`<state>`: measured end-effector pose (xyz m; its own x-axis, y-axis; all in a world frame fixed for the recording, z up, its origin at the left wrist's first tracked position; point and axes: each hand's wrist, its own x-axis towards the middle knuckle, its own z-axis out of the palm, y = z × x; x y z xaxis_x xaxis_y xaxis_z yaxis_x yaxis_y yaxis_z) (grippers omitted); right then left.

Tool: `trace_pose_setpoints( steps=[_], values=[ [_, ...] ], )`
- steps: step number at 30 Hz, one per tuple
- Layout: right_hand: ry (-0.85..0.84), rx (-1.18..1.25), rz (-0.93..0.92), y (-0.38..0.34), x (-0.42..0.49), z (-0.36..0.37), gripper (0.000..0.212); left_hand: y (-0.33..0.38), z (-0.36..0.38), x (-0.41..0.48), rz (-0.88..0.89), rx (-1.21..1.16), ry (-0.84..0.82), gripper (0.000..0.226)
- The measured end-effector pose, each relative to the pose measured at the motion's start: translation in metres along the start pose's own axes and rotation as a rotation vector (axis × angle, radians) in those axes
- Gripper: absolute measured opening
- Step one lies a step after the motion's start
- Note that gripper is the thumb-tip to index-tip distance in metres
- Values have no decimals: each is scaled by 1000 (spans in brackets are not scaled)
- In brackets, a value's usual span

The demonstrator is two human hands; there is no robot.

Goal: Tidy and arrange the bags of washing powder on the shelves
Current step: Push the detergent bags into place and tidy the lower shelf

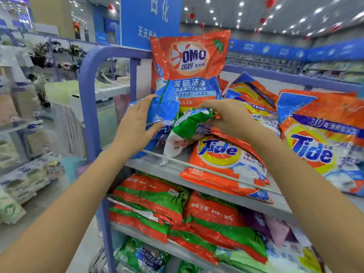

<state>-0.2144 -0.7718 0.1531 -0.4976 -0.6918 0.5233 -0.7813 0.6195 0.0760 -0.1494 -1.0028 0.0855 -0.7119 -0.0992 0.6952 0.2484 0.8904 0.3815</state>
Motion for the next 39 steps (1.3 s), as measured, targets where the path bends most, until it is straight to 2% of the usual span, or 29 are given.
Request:
trace_pose_setpoints(
  steps=[3, 7, 10, 14, 15, 17, 20, 24, 27, 29, 31, 33, 35, 37, 39],
  values=[
    [30, 132, 131, 5, 4, -8, 32, -1, -2, 2, 23, -16, -8, 65],
    [114, 189, 143, -3, 18, -16, 10, -4, -5, 4, 55, -49, -17, 65],
    [176, 163, 239, -6, 30, -16, 15, -7, -8, 5, 71, -55, -29, 67],
    [667, 140, 513, -2, 53, -50, 28, -9, -10, 7, 68, -72, -58, 67],
    [738, 99, 543, -3, 58, -62, 30, -9, -11, 7, 70, -78, -65, 68],
    [737, -14, 542, -9, 69, -80, 34, -7, -12, 8, 78, -84, -65, 72],
    [688, -127, 532, -19, 74, -88, 34, 2, -13, 11, 72, -21, -24, 95],
    [753, 124, 537, -22, 60, -90, 25, 21, -8, 21, 116, 30, 17, 106],
    [803, 360, 610, -19, 48, -89, 26, 42, 0, 32, 197, 175, -29, 116],
    [846, 496, 633, -17, 39, -90, 25, 54, 6, 40, 175, 230, -69, 121],
    [886, 570, 676, -17, 28, -94, 15, 66, 10, 47, 131, 244, -116, 114],
    [947, 645, 712, -17, 17, -98, 17, 80, 15, 53, 170, 241, -148, 98],
    [1026, 768, 741, -16, 4, -103, 22, 96, 21, 57, 241, 92, -179, 75],
    [1088, 846, 779, -9, -13, -110, 22, 111, 28, 56, 246, -278, -231, 55],
    [1098, 822, 843, 0, -35, -120, 21, 123, 33, 55, 171, -686, -352, 46]
  ],
)
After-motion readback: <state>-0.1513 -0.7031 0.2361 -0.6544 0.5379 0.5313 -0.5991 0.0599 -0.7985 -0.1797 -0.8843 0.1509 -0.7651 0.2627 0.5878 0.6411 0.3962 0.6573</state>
